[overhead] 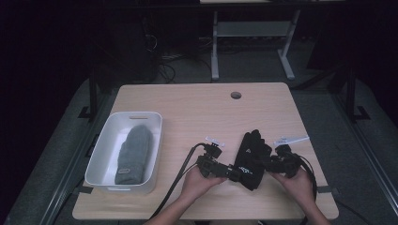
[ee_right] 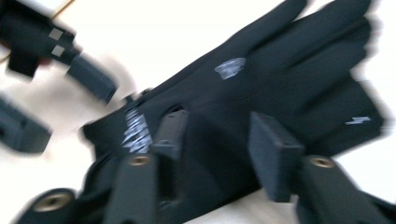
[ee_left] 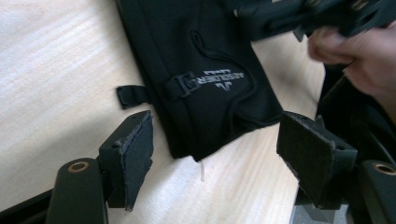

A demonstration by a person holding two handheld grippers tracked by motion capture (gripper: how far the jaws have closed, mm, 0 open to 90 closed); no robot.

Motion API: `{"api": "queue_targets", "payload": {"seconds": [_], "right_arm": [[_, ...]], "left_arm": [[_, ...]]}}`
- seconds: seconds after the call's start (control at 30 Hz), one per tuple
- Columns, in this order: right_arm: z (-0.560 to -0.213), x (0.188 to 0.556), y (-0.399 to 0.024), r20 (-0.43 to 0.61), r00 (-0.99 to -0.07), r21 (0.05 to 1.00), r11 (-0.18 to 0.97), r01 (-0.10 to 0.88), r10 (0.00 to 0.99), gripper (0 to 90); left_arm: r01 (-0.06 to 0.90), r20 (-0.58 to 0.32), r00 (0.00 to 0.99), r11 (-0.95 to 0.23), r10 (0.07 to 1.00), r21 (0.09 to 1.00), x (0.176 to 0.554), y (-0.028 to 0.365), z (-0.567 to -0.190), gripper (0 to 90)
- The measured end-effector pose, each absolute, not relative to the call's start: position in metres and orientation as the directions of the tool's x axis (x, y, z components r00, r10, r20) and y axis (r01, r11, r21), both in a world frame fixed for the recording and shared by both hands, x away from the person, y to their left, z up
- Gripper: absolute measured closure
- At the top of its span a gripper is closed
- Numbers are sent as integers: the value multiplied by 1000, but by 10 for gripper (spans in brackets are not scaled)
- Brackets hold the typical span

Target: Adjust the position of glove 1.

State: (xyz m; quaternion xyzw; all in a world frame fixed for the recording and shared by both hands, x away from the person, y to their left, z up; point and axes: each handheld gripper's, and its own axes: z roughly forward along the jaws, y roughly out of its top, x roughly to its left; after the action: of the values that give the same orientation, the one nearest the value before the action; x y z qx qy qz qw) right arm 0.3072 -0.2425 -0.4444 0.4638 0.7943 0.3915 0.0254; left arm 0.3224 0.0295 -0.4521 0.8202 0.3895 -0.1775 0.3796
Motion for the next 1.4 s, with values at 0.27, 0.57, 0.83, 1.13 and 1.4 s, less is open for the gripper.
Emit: {"api": "queue_targets", "payload": {"seconds": [0.27, 0.57, 0.83, 1.13, 1.4], "right_arm": [[-448, 331, -265, 330, -425, 640, 131, 757, 843, 362], [-461, 350, -268, 335, -345, 601, 83, 795, 877, 341], [-467, 350, -267, 360, -350, 596, 75, 800, 865, 466], [-476, 347, -274, 473, -340, 589, -4, 808, 813, 688], [-474, 345, -284, 549, -328, 591, -79, 803, 769, 785]], "left_arm": [[788, -596, 616, -414, 515, 457, 325, 22, -462, 330], [772, -580, 636, -431, 509, 468, 327, 17, -463, 369], [746, -551, 666, -457, 503, 485, 324, 9, -465, 492], [743, -564, 669, -469, 485, 478, 323, -5, -471, 758], [762, -612, 645, -445, 457, 470, 325, -1, -476, 797]]}}
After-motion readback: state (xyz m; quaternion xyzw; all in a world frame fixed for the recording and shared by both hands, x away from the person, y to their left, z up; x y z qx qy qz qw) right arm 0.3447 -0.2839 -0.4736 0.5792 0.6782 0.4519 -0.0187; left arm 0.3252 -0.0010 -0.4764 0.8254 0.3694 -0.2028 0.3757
